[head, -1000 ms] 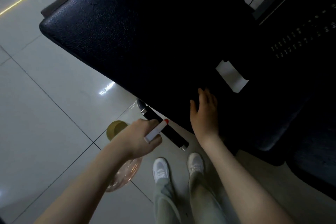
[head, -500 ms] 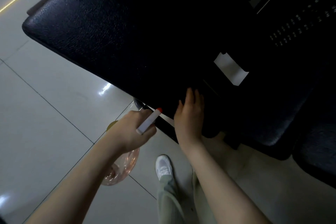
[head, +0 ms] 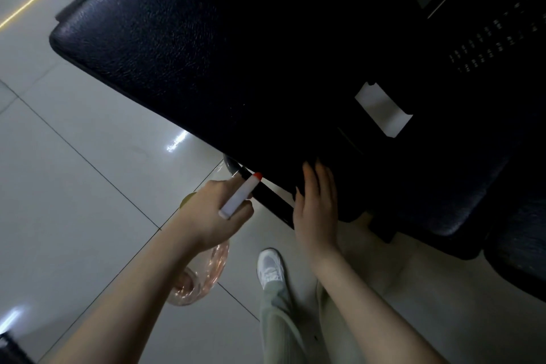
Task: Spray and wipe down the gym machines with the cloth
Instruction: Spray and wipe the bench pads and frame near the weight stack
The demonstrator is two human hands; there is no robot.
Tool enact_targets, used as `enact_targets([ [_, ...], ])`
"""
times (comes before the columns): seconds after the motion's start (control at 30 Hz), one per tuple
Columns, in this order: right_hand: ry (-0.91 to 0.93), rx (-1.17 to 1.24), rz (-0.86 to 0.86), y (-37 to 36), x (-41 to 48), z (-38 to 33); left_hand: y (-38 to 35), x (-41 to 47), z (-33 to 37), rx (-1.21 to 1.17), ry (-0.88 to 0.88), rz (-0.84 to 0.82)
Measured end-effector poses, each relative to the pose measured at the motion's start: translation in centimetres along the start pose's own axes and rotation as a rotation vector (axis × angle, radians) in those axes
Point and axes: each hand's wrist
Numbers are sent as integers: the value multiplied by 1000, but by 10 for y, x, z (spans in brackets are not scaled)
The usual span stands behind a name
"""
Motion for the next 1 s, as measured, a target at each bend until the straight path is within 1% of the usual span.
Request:
enact_targets([
  [0.2,244,39,-32,-22,73,-61,7,-8,-1,-65,69,69],
  [0.27,293,65,-49,-28,89,-75,10,-12,-5,-74,80,92],
  [0.33,355,59,-96,-25,91,-70,13,-15,-8,-81,103,118],
  [0.4,403,17,-167,-13,76,-49,16,-19,-8,-92,117,130],
  [0.47,418,-19,-198,0,53,-21,19,-23,-7,-98,120,136],
  [0.53,394,-25,-191,7,37,-5,20,-25,-6,-103,123,137],
  [0.6,348,-7,-135,2,37,-11,23,-27,-6,-117,131,147],
  [0.67,329,20,-106,-9,50,-35,23,-28,-5,-124,140,156],
  [0.8,479,121,-119,-36,94,-91,24,-31,-2,-135,142,170],
  [0.87,563,125,-108,-41,114,-104,24,-31,0,-138,138,162],
  [0.97,725,107,-206,-32,119,-87,27,-29,2,-139,155,164],
  [1.0,753,86,-221,-27,121,-75,28,-28,3,-141,159,161],
])
Point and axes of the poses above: each hand's wrist, its own x-axis towards the middle knuckle, its own y-axis out of the back of the hand, z = x × y, and after that the axes turned 1 degree about z, right-handed
